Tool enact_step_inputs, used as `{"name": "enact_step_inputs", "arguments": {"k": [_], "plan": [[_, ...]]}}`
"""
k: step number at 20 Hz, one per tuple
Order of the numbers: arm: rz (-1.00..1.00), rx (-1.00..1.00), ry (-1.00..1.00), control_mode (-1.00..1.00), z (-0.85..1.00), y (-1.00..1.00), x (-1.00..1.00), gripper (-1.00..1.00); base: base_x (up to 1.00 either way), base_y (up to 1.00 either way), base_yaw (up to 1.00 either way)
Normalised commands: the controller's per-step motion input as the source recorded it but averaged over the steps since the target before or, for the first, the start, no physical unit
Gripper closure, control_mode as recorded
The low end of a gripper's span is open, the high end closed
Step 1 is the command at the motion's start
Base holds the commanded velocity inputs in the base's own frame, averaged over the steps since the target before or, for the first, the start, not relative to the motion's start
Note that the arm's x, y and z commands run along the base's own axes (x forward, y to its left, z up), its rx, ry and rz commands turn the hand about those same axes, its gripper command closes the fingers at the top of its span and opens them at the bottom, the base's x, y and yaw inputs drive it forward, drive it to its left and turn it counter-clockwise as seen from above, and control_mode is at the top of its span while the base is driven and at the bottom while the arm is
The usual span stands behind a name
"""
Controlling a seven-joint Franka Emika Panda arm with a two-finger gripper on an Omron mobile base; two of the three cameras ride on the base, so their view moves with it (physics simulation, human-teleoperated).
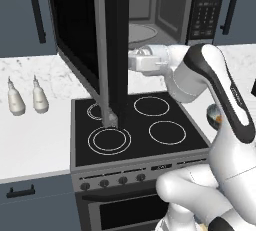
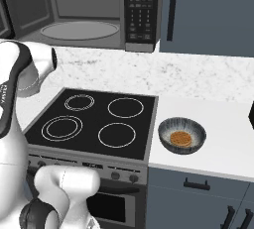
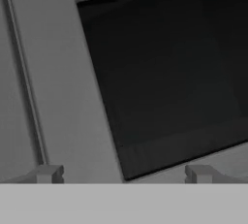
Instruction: Open the microwave, place the bowl with waffle inside the microwave, then close the microwave door and turn it on.
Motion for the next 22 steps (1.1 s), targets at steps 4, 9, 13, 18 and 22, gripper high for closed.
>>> {"name": "enact_step_inputs", "arguments": {"k": [4,9,13,18,22], "plan": [[0.06,-0.01,0.00,-1.00,0.07,0.83,-0.27,-1.00,0.00,0.00,0.00],[0.02,-0.01,0.00,-1.00,0.08,0.70,-0.09,-1.00,0.00,0.00,0.00],[0.00,-0.02,0.00,-1.00,0.04,0.32,-0.04,-1.00,0.00,0.00,0.00],[-0.01,0.00,0.00,-1.00,0.00,-0.05,-0.21,-1.00,0.00,0.00,0.00],[-0.11,0.00,-0.03,-1.00,0.07,-0.86,-0.69,-1.00,0.00,0.00,0.00]]}}
